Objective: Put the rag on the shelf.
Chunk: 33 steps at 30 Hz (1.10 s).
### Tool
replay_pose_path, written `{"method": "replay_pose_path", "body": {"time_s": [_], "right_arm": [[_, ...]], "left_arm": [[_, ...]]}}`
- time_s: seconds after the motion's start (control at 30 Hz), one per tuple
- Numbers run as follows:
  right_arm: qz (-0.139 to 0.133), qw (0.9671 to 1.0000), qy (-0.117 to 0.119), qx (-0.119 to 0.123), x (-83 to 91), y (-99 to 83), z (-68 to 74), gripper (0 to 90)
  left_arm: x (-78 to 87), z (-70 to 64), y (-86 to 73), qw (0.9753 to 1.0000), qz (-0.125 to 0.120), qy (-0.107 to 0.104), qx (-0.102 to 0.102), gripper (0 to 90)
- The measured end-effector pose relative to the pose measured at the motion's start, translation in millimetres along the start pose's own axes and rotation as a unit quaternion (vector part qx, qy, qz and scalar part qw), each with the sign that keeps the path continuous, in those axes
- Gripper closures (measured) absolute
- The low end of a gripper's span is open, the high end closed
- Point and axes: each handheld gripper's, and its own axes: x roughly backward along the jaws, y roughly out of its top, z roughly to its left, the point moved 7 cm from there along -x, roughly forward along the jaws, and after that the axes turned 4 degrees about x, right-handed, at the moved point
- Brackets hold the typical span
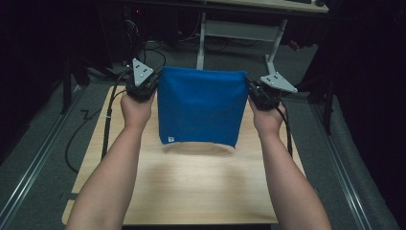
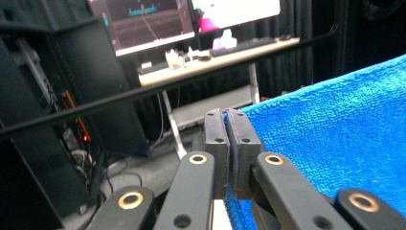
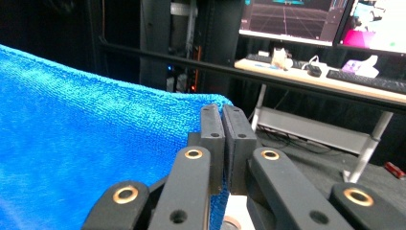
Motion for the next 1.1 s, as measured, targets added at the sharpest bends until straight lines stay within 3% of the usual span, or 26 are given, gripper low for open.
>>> {"method": "replay_pose_path", "body": {"time_s": [0.13, 0.2, 0.23, 0.27, 0.5, 0.8, 1.1], "right_arm": [[0.024, 0.9997, -0.002, 0.011, -15.7, -11.6, -0.1, 88.6], [0.033, 0.9994, 0.0, 0.009, -19.8, -16.4, -0.1, 88.6], [0.047, 0.9988, 0.002, 0.009, -26.0, -25.7, -0.1, 88.7], [0.047, 0.9988, 0.002, 0.009, -26.0, -25.7, -0.1, 88.7], [0.087, 0.996, 0.014, 0.01, -35.7, -64.2, 3.8, 88.6], [0.108, 0.9939, 0.025, 0.001, -36.5, -94.0, 8.2, 88.6], [0.123, 0.9918, 0.035, -0.012, -36.8, -117.0, 13.9, 88.5]], "left_arm": [[-14.4, 2.8, -20.2, 0.9994, 0.033, -0.001, 0.01, 88.3], [-16.4, 2.9, -24.4, 0.9992, 0.037, -0.003, 0.013, 88.3], [-21.0, 3.1, -36.7, 0.9984, 0.054, -0.006, 0.016, 88.3], [-21.0, 3.1, -36.7, 0.9984, 0.054, -0.006, 0.016, 88.3], [-24.5, -4.1, -82.1, 0.9943, 0.1, -0.029, 0.024, 88.3], [-21.9, -14.7, -116.8, 0.9901, 0.126, -0.051, 0.034, 88.3], [-19.6, -23.7, -135.7, 0.9871, 0.139, -0.066, 0.044, 88.3]]}}
